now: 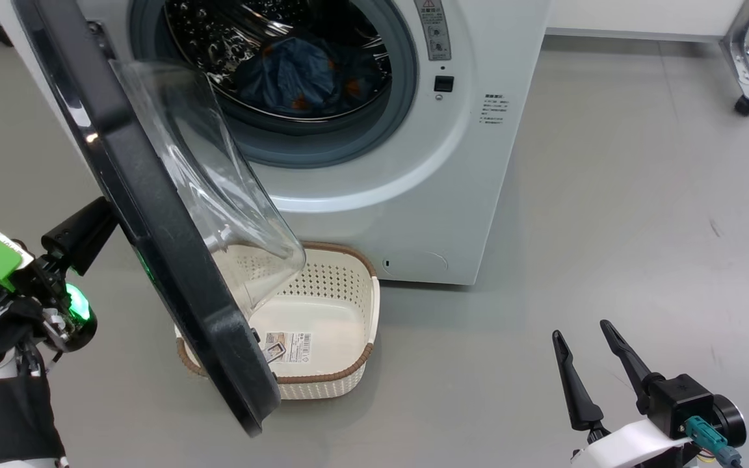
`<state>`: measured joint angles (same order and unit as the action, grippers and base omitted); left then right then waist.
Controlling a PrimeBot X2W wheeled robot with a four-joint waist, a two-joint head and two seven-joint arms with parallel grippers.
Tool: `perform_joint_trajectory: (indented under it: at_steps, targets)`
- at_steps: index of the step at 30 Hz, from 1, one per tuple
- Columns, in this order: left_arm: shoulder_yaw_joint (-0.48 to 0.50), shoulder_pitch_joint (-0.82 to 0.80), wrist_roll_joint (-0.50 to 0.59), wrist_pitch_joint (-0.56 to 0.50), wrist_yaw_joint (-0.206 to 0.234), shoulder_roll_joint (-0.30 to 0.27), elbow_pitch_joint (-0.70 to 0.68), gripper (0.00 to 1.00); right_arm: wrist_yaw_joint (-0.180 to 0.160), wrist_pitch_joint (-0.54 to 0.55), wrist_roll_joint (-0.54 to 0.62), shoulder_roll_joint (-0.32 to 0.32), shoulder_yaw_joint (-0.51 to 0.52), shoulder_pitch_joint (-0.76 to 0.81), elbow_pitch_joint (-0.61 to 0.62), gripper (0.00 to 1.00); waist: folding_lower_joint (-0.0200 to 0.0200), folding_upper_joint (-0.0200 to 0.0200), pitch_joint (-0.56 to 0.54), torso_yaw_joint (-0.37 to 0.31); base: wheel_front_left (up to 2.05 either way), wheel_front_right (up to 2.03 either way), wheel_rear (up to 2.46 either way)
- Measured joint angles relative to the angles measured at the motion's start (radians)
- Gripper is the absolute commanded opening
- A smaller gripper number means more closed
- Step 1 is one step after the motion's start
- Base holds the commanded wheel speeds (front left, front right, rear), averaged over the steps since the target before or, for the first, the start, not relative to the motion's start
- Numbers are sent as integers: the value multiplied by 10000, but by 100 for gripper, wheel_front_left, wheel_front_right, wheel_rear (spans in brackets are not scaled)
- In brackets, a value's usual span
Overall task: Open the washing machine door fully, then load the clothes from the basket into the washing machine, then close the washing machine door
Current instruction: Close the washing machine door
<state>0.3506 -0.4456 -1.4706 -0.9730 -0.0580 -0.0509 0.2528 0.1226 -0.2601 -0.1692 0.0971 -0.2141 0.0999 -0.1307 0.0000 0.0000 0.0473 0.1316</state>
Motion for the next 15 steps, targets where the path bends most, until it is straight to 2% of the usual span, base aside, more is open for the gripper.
perform_joint_trajectory:
  at_steps: [15]
  targets:
    - [-662, -569, 892, 2146, 4, 284, 215, 0, 0, 2, -2, -2, -13, -137, -6, 100, 0, 0, 98, -984, 0, 0, 0]
